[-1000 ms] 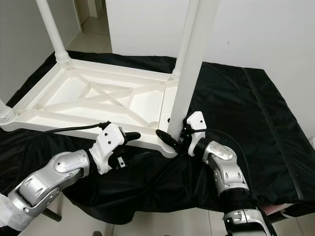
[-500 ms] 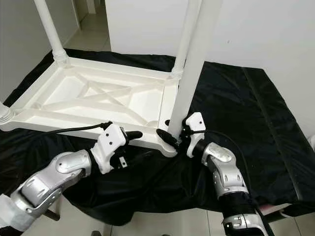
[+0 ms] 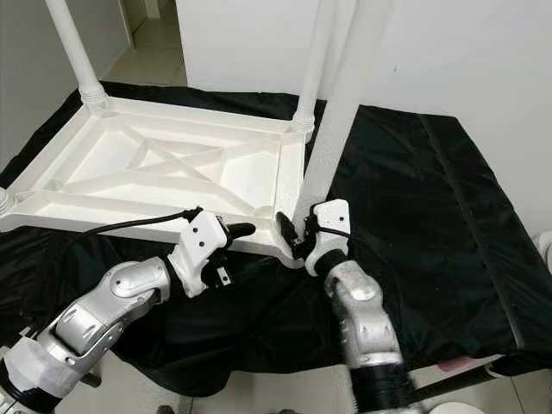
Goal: Building children table
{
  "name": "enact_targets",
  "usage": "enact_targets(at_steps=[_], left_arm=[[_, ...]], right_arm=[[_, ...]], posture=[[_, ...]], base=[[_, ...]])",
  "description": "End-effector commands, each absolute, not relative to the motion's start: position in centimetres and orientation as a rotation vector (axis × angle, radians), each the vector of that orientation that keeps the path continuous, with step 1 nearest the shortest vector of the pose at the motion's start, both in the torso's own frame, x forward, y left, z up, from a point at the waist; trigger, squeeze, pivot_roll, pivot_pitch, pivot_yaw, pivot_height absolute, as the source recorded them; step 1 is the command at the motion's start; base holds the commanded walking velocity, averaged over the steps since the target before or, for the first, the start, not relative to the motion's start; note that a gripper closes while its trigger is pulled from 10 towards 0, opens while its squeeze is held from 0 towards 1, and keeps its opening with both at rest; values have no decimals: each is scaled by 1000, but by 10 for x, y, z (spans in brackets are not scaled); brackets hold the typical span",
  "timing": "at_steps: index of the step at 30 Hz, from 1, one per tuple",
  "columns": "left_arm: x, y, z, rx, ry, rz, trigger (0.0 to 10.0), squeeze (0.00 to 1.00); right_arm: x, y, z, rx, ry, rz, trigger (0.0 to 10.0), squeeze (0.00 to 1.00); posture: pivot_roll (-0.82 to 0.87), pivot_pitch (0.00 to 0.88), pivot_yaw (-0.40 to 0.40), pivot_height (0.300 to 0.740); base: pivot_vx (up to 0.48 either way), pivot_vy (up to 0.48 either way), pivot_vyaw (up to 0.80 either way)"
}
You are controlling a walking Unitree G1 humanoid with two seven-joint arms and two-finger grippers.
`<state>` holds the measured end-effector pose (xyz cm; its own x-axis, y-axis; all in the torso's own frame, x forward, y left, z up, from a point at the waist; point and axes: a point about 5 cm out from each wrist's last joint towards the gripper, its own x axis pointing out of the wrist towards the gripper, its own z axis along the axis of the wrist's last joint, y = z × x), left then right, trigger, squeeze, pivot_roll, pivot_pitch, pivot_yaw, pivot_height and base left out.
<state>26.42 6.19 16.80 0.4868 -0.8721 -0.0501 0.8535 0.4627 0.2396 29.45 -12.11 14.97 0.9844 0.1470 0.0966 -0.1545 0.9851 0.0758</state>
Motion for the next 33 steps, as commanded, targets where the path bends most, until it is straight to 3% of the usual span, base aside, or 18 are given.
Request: enact_targets(at_steps=[1,5,11,12,25,28,31,32,33], left_arm=[[265,63,168,265,-89,-1065,10000,0],[266,62,168,270,-99,-1060,10000,0],[267,62,168,270,-111,-1058,10000,0],[268,62,169,275,-118,-1052,10000,0],[266,61,168,288,-121,-1085,10000,0],[265,59,167,296,-126,-1089,10000,0],[265,59,167,296,-126,-1089,10000,0],[265,58,166,295,-125,-1092,10000,0],[264,57,166,291,-122,-1100,10000,0]], right_arm=[[292,-132,142,121,-46,16,10000,0],[284,-113,142,131,-33,-24,10000,0],[284,-112,147,132,-43,-32,10000,0],[284,-112,149,148,-56,-19,10000,1000],[284,-120,158,117,-94,106,10000,1000],[284,-136,150,36,-65,281,10000,976],[284,-136,150,36,-65,281,10000,976],[285,-140,149,9,-66,327,10000,0],[288,-146,148,-28,-68,381,10000,0]], posture=[[-33,79,-39,740],[-32,73,-34,740],[-31,73,-32,740],[-30,73,-30,740],[-26,70,-30,740],[-29,69,-27,740],[-29,69,-27,740],[-29,69,-26,740],[-31,71,-24,740]], base=[[0,0,0],[0,0,0],[0,0,0],[0,0,0],[0,0,0],[0,0,0],[0,0,0],[0,0,0],[0,0,0]])
